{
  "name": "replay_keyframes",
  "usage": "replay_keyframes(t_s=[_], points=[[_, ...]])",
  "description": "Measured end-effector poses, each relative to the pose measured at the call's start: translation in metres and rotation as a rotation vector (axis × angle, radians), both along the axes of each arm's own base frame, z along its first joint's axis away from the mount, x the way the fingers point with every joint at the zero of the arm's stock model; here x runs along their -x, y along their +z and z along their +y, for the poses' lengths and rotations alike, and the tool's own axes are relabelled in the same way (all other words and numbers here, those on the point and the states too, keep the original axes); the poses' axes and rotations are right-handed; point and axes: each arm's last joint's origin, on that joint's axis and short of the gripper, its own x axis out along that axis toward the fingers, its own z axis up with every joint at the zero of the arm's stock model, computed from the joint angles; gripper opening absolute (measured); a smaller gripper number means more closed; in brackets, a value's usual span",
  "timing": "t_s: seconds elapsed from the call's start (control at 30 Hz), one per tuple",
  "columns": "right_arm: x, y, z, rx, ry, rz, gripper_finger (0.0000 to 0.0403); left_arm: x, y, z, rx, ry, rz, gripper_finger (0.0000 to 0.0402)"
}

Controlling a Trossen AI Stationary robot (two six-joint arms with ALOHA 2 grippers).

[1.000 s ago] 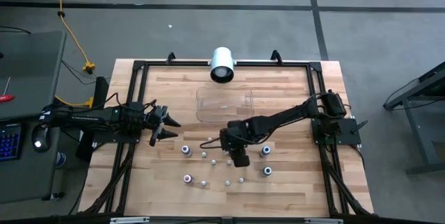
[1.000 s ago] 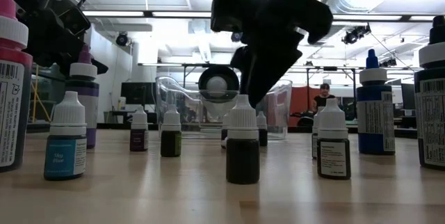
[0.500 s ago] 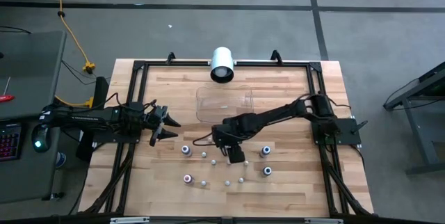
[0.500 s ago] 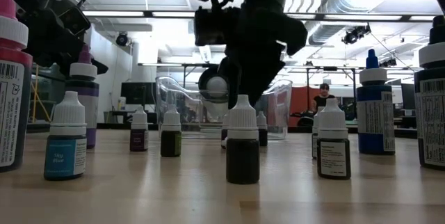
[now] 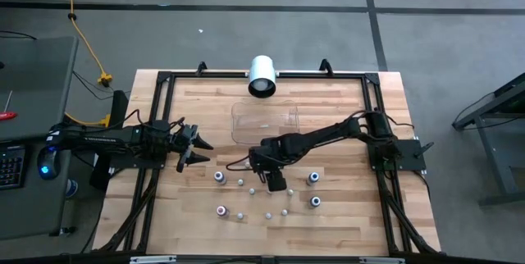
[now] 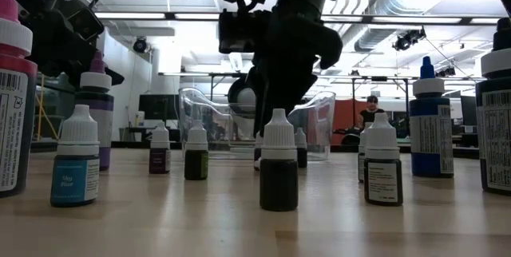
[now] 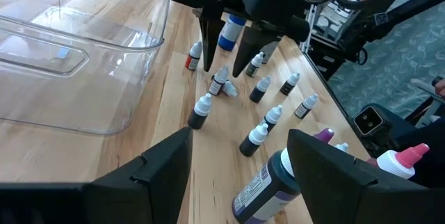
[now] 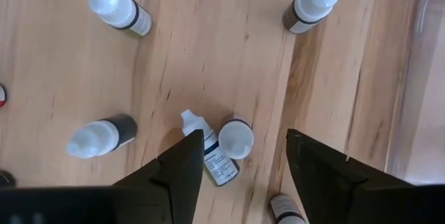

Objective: Pick & Place food coloring
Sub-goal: Put the small red food coloring bottle into the transparent bin

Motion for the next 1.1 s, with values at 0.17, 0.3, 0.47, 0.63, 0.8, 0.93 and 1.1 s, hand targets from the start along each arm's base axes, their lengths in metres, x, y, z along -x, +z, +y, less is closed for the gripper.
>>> replay_keyframes(t_s=[0.17,0.3,0.47,0.63,0.8,0.93,1.1], points=[[0.000,0.000,0.000,0.000,0.000,0.000,0.0172,0.000,0.000,0.000,0.000,0.000,0.000,0.0234],[0.000,0.000,0.000,-0.002,0.001,0.001,0.0148,0.000,0.000,0.000,0.000,0.000,0.000,0.0234],[0.000,0.000,0.000,-0.017,0.006,0.003,0.0126,0.000,0.000,0.000,0.000,0.000,0.000,0.0234],[0.000,0.000,0.000,-0.018,0.006,0.004,0.0118,0.000,0.000,0.000,0.000,0.000,0.000,0.0234],[-0.002,-0.009,0.002,-0.034,0.013,0.019,0.0118,0.000,0.000,0.000,0.000,0.000,0.000,0.0234],[-0.003,-0.010,0.002,-0.032,0.013,0.015,0.0117,0.000,0.000,0.000,0.000,0.000,0.000,0.0234],[-0.003,-0.010,0.002,-0.020,0.005,0.016,0.0117,0.000,0.000,0.000,0.000,0.000,0.000,0.0234]])
